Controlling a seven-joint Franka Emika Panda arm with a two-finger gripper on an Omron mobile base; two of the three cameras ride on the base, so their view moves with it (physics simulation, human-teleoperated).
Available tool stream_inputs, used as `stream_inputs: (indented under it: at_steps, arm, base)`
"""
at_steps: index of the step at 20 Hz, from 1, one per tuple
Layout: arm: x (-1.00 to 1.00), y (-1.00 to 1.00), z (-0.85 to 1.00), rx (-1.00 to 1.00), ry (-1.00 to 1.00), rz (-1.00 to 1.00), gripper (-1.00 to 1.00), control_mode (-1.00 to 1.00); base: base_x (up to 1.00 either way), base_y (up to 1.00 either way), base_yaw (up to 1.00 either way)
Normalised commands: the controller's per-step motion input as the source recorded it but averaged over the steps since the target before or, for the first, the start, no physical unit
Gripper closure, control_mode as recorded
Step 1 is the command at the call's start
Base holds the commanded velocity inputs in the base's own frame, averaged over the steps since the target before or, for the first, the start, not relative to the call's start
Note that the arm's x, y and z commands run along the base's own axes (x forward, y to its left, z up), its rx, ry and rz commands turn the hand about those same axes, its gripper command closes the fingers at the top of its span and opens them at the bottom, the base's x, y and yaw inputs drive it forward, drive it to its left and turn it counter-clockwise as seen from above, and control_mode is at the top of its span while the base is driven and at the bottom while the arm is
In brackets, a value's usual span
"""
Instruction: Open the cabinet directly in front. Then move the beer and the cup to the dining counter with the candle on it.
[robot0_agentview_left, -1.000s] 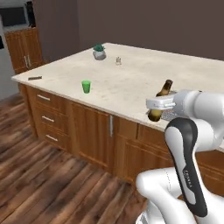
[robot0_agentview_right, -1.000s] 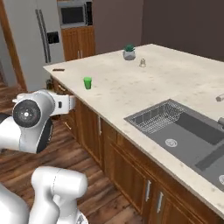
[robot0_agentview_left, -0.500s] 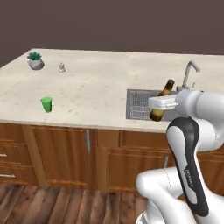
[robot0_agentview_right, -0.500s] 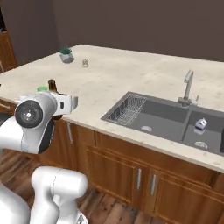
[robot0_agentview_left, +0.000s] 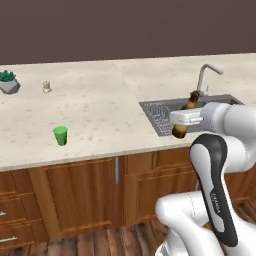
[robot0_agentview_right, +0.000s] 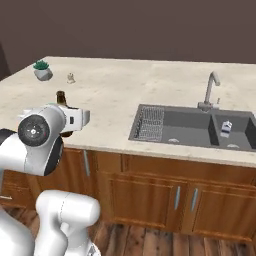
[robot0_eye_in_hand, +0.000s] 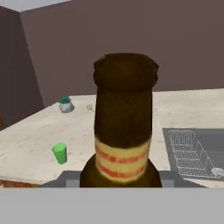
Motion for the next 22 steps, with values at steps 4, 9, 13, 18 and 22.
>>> stream_inputs:
  at_steps: [4, 9, 13, 18, 22]
  arm:
    - [0.00, 0.00, 0.00, 0.00, 0.00, 0.00, 1.00, 1.00]
    - [0.00, 0.00, 0.00, 0.00, 0.00, 0.00, 1.00, 1.00]
    - [0.00, 0.00, 0.00, 0.00, 0.00, 0.00, 1.00, 1.00]
    - [0.00, 0.00, 0.00, 0.00, 0.00, 0.00, 1.00, 1.00]
    - [0.00, 0.00, 0.00, 0.00, 0.00, 0.00, 1.00, 1.00]
  base:
    - [0.00, 1.00, -0.49]
    - [0.00, 0.39, -0.12]
    - [0.05, 0.00, 0.00]
    - [0.26, 0.12, -0.01]
    - [0.29, 0.31, 0.01]
